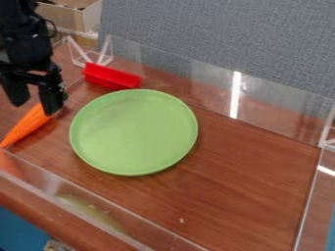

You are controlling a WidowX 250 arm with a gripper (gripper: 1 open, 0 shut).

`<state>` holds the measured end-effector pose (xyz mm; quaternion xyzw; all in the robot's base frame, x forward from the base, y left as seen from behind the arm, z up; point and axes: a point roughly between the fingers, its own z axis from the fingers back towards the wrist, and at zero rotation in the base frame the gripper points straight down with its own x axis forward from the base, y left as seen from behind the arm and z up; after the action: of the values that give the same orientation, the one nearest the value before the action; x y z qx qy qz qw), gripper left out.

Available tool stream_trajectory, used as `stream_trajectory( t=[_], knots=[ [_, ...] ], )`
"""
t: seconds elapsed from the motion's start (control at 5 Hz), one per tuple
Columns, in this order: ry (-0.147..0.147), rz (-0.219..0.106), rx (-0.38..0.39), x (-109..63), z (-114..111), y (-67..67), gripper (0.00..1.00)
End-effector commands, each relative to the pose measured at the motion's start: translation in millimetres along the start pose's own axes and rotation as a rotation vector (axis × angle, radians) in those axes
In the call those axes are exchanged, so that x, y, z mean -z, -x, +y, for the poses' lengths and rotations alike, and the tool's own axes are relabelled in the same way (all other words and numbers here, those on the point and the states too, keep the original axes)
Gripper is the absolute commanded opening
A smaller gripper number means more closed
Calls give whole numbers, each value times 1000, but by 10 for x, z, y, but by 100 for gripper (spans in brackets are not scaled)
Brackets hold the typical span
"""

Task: Put the carrot on the right side

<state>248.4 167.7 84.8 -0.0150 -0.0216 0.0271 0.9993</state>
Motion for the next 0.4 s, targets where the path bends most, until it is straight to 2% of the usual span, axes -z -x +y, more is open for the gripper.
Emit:
stream_trajectory(
  t=[0.0, 0.2],
  knots=[
    [-15, -40, -10, 29, 53, -69, 100],
    [-17, -50, -15, 138, 20, -129, 100]
  ],
)
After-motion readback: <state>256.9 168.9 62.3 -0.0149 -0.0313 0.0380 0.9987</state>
